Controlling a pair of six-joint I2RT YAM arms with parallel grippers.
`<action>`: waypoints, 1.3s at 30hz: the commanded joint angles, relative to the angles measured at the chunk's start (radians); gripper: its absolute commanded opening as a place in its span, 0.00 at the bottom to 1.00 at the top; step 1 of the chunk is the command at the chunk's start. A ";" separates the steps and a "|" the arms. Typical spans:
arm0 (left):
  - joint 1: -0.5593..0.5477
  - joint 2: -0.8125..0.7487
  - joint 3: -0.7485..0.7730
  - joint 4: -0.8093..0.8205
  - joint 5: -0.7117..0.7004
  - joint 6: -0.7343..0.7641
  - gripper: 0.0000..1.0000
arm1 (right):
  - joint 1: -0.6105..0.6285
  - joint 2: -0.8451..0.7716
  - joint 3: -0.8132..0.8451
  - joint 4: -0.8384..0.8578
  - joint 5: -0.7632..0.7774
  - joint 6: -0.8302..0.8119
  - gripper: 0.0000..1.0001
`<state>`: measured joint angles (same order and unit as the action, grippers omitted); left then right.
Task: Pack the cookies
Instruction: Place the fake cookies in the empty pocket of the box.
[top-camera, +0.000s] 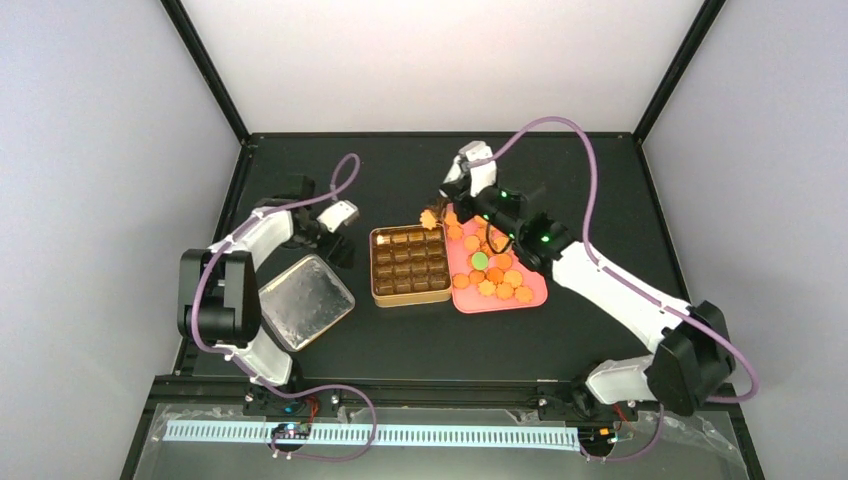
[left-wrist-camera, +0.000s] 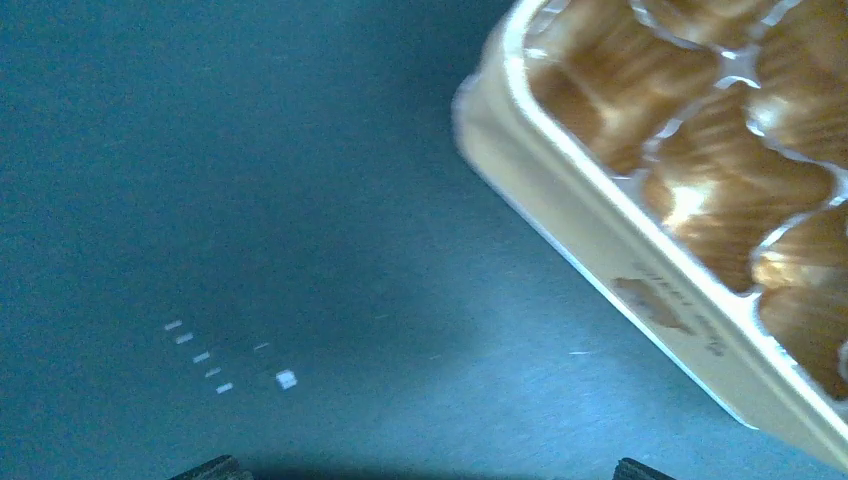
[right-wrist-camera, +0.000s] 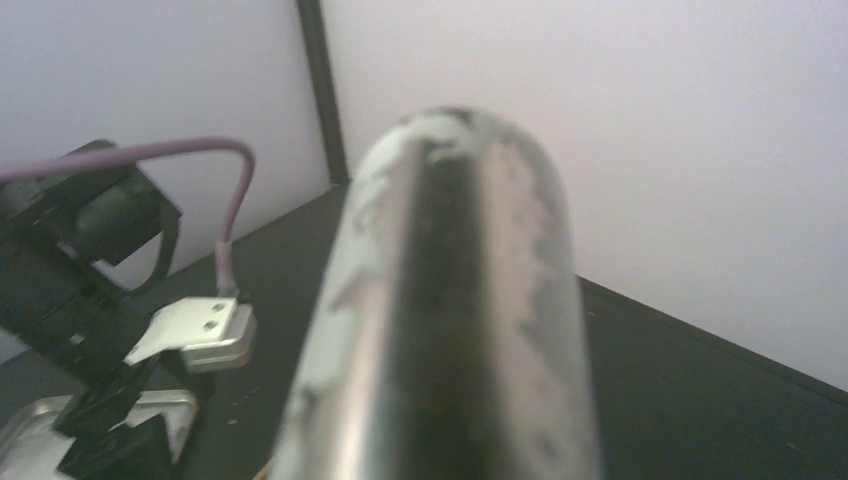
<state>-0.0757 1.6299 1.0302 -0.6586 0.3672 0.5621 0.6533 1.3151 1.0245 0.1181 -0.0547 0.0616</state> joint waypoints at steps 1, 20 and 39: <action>0.089 -0.023 0.081 -0.092 0.051 -0.015 0.99 | 0.062 0.095 0.098 0.034 -0.031 -0.005 0.01; 0.218 -0.096 0.100 -0.209 0.119 -0.025 0.99 | 0.181 0.453 0.406 -0.043 -0.029 -0.128 0.01; 0.224 -0.146 0.058 -0.172 0.123 -0.036 0.99 | 0.228 0.536 0.459 -0.087 0.017 -0.212 0.10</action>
<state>0.1383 1.5051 1.0893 -0.8379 0.4725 0.5377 0.8742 1.8397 1.4471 0.0166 -0.0544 -0.1394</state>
